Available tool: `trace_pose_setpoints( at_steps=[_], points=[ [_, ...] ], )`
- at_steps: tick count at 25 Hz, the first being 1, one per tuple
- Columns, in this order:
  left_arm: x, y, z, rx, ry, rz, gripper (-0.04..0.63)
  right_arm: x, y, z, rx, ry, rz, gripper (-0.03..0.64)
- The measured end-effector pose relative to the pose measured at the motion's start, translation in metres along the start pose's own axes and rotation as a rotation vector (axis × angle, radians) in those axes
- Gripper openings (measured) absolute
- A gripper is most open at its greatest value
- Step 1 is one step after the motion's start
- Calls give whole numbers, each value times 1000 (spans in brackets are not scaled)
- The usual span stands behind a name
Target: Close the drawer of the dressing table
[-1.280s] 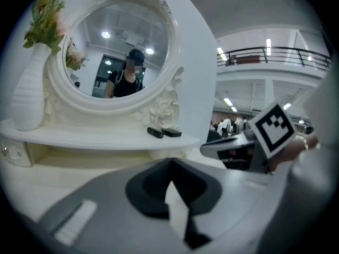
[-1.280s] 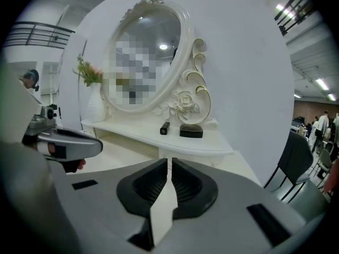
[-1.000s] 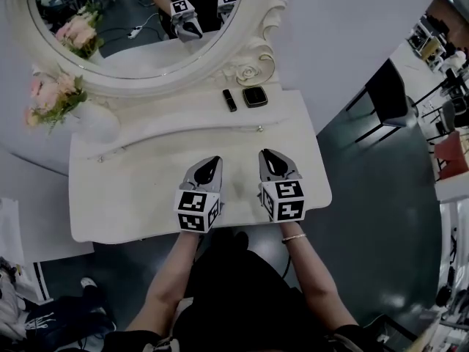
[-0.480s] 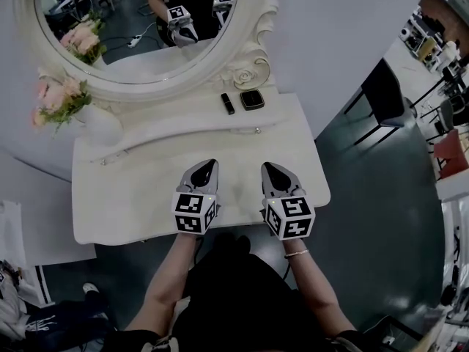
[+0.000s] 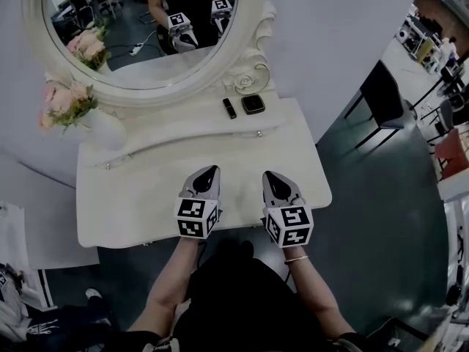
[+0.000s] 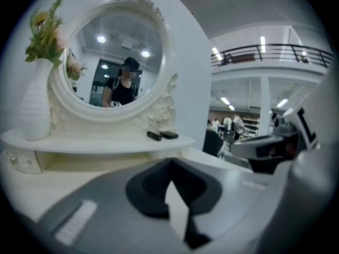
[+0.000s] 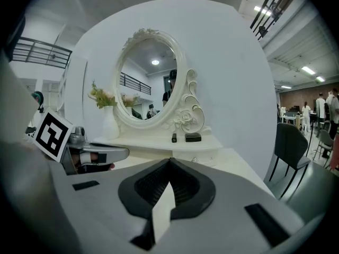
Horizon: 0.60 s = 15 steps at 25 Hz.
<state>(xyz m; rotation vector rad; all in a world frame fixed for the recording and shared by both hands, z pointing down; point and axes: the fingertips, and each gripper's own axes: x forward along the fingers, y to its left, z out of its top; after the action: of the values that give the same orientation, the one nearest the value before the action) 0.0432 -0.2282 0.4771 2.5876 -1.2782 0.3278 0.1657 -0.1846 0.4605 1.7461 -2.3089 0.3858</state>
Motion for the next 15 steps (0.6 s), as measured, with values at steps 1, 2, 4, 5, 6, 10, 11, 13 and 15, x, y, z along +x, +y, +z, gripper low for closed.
trace_pose_setpoints(
  at_steps=[1, 2, 4, 5, 6, 10, 11, 13, 15],
  points=[
    [-1, 0, 0, -1, 0, -1, 5, 0, 2, -2, 2, 4, 1, 4],
    [-2, 0, 0, -1, -1, -2, 5, -1, 4, -5, 7, 8, 2, 3],
    [-3, 0, 0, -1, -1, -4, 5, -2, 7, -9, 16, 16, 3, 3],
    [-4, 1, 0, -1, -2, -4, 5, -2, 8, -11, 18, 18, 4, 4],
    [-4, 1, 0, -1, -3, -4, 5, -2, 9, -12, 18, 18, 5, 3],
    [-6, 3, 1, -1, -9, -1, 5, -2, 9, -12, 17, 17, 5, 5],
    [-7, 3, 1, -1, -9, 0, 5, -2, 9, -13, 18, 17, 5, 3],
    [-8, 5, 1, -2, -8, 2, 5, -2, 10, -14, 21, 18, 4, 4],
    [-9, 6, 0, -4, -6, 4, 5, -3, 11, -15, 25, 20, 4, 3]
  ],
)
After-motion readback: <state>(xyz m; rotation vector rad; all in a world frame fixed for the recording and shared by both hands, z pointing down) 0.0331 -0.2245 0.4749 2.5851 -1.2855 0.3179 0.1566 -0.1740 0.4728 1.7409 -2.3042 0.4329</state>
